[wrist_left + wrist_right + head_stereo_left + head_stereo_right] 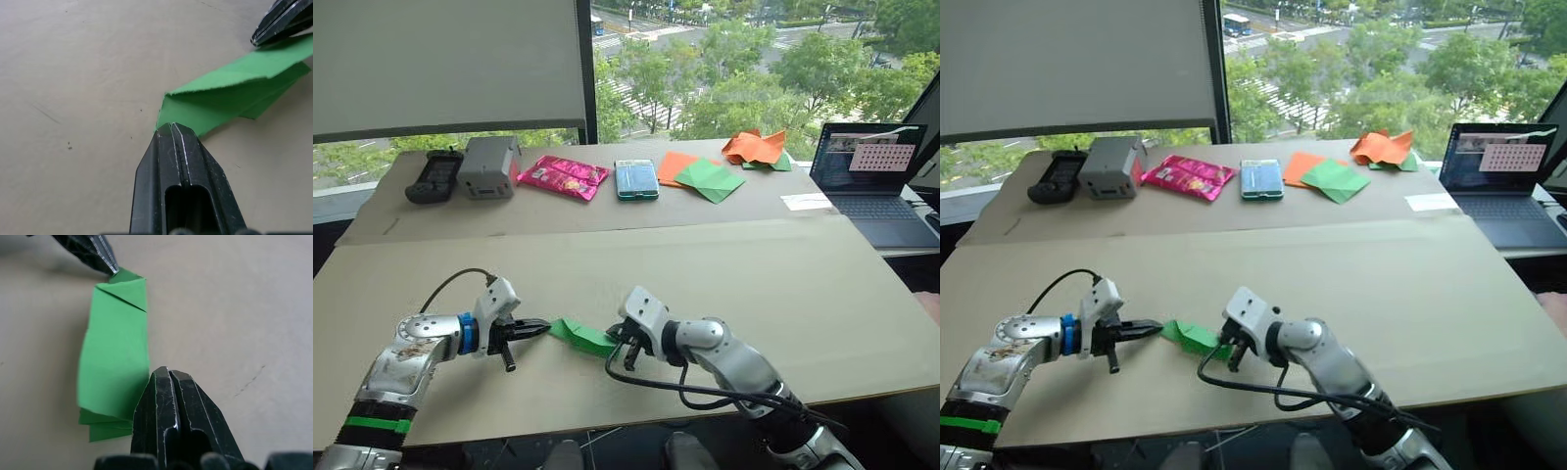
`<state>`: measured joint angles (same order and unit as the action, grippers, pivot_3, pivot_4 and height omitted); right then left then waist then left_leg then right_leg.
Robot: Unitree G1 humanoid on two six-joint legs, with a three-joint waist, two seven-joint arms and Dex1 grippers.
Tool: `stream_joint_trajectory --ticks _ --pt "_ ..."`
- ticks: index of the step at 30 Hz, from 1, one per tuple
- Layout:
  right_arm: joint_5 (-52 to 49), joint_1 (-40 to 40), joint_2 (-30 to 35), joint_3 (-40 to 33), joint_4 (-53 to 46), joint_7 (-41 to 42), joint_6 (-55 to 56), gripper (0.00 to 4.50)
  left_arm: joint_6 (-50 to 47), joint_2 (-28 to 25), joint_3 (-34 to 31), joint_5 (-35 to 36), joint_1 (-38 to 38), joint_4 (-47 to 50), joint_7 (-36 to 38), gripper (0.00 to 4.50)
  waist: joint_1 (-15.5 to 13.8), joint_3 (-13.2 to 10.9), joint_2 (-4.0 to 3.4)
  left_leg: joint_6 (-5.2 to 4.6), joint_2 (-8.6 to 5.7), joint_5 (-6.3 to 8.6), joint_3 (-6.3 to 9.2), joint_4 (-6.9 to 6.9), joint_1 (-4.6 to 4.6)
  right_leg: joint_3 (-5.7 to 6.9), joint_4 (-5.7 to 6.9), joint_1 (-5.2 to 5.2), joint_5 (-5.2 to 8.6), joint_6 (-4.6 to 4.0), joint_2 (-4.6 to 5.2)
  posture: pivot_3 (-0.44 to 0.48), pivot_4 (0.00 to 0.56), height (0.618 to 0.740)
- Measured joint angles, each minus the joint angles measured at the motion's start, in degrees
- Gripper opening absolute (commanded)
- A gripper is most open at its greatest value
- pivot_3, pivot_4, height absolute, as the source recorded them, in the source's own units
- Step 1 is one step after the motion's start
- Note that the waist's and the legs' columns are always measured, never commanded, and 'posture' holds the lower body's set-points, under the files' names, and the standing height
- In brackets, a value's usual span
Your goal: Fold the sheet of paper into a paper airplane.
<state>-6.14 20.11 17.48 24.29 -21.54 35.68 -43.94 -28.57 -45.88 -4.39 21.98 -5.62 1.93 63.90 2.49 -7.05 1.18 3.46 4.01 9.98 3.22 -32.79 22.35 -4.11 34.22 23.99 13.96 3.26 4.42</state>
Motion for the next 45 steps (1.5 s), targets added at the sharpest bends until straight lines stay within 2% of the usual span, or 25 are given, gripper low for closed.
stream_joint_trajectory --ticks 2,4,7,15,21,29,36,40,45 --pt "-2.05 0.03 0.62 -3.47 -5.92 -0.01 -1.06 0.05 -1.95 -1.05 -3.21 2.66 2.47 3.79 0.03 0.0 -0.14 0.01 0.02 -0.03 0.02 -0.02 0.01 0.04 -0.08 0.01 0.12 -0.01 -0.01 0.0 -0.01 0.0 0.15 0.718" --pt "-3.27 -0.23 1.87 -4.92 -10.56 0.2 -2.31 0.05 -3.16 -1.14 -5.48 4.55 4.24 6.84 -0.5 0.0 -0.48 0.01 0.0 0.33 0.03 0.21 0.0 0.11 -0.12 0.03 0.09 -0.02 0.0 -0.01 0.0 0.0 0.15 0.718" --pt "-4.26 -3.05 4.1 -5.58 -14.2 0.16 -2.58 0.88 -5.06 -0.83 -7.2 6.53 6.34 9.44 -2.33 0.0 -0.7 -0.05 0.02 0.35 0.02 0.22 -0.03 0.09 -0.1 0.03 -0.15 -0.02 0.02 -0.03 0.05 0.0 0.15 0.718" --pt "-7.64 -10.06 6.88 -7.54 -18.76 0.94 -1.77 3.62 -8.46 0.55 -8.17 10.16 8.19 13.41 -4.97 2.5 -0.61 -0.68 0.16 0.38 0.0 0.24 -0.07 0.01 -0.11 0.15 -0.57 0.14 0.04 -0.05 0.22 0.0 0.15 0.718" --pt "-13.4 -10.29 7.89 -7.43 -20.13 5.06 -1.73 3.66 -8.83 0.55 -8.13 10.28 7.74 13.4 -5.76 4.47 -0.38 -0.68 0.18 0.37 0.0 0.23 -0.08 0.01 -0.15 0.14 -0.53 0.14 0.03 -0.05 0.19 0.0 0.15 0.718" --pt "-15.18 -7.43 6.09 -3.32 -13.22 7.99 2.06 3.66 -9.24 0.53 -8.11 11.63 7.69 13.65 -6.34 4.47 -0.3 -0.66 0.21 0.36 0.01 0.23 -0.06 0.0 -0.14 0.1 -0.5 0.12 0.03 -0.06 0.13 0.0 0.15 0.718" --pt "-7.23 -1.74 6.49 4.44 -3.48 8.38 7.61 3.66 -10.13 0.06 -8.31 12.24 9.37 15.92 -6.93 4.47 -0.33 -0.63 0.26 0.36 0.01 0.22 -0.06 -0.02 -0.2 0.08 -0.25 0.12 0.03 -0.06 0.1 0.0 0.15 0.718" --pt "-5.83 -1.04 4.38 5.27 0.07 7.36 8.69 3.66 -10.78 0.05 -8.34 12.77 10.72 17.18 -7.13 4.47 -0.39 -0.62 0.27 0.34 0.01 0.21 -0.05 -0.03 -0.22 0.06 -0.15 0.11 0.02 -0.07 0.05 0.0 0.15 0.718" --pt "-6.58 0.52 2.94 2.59 2.27 6.13 5.84 3.66 -10.86 0.05 -8.88 13.17 10.77 17.65 -7.99 4.47 -0.42 -0.61 0.27 0.33 0.01 0.21 -0.04 -0.03 -0.23 0.05 -0.13 0.06 0.02 -0.07 0.04 0.0 0.15 0.718"
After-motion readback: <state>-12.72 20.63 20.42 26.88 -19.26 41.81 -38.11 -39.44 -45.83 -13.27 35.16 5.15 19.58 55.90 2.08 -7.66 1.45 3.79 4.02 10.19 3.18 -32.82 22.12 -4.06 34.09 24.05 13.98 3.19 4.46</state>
